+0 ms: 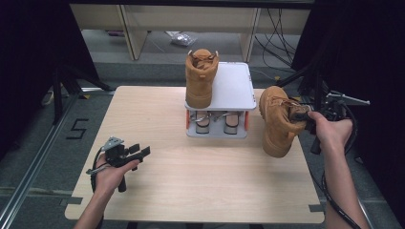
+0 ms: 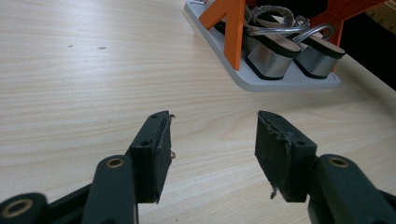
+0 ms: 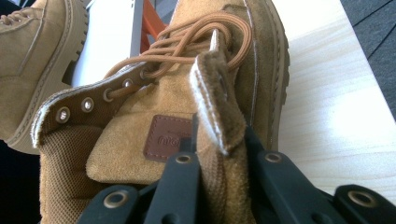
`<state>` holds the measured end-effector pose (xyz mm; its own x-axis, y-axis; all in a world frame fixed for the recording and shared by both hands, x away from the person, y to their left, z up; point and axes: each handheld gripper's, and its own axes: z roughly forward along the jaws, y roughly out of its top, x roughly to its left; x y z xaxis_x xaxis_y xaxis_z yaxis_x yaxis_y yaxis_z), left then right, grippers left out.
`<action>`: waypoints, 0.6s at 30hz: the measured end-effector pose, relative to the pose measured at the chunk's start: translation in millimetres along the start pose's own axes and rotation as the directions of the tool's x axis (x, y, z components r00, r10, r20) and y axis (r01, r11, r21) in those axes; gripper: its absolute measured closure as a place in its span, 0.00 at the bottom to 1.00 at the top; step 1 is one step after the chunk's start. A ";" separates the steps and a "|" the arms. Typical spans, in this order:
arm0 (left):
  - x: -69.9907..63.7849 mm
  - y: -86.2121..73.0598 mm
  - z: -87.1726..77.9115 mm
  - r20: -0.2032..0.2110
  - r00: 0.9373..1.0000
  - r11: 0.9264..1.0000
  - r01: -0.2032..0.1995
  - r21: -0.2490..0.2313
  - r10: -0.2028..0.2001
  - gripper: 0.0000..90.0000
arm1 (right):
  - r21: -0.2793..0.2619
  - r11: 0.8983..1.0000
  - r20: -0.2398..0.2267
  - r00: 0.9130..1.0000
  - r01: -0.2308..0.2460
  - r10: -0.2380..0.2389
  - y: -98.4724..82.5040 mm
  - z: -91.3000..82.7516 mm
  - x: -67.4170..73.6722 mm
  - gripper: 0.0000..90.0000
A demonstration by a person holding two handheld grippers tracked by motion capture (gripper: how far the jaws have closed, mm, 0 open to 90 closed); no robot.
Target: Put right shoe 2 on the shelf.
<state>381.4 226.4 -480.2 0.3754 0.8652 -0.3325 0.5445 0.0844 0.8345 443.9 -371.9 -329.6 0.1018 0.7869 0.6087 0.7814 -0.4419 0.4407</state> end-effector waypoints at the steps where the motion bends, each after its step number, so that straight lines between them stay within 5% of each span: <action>1: 0.1 0.0 0.0 0.001 1.000 1.000 0.000 -0.002 0.000 0.50 | -0.005 1.000 0.000 1.000 -0.006 0.006 0.2 0.4 0.3 0.93; 18: 0.7 0.7 -0.9 0.000 1.000 1.000 -0.001 -0.003 0.001 0.50 | -0.050 0.999 -0.023 1.000 -0.014 0.013 8.7 -4.8 10.0 0.93</action>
<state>381.4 227.5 -479.5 0.3755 0.8654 -0.3319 0.5420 0.0855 0.8360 448.7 -370.0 -316.4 0.0979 0.7711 0.6291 0.7480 -0.4740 0.4646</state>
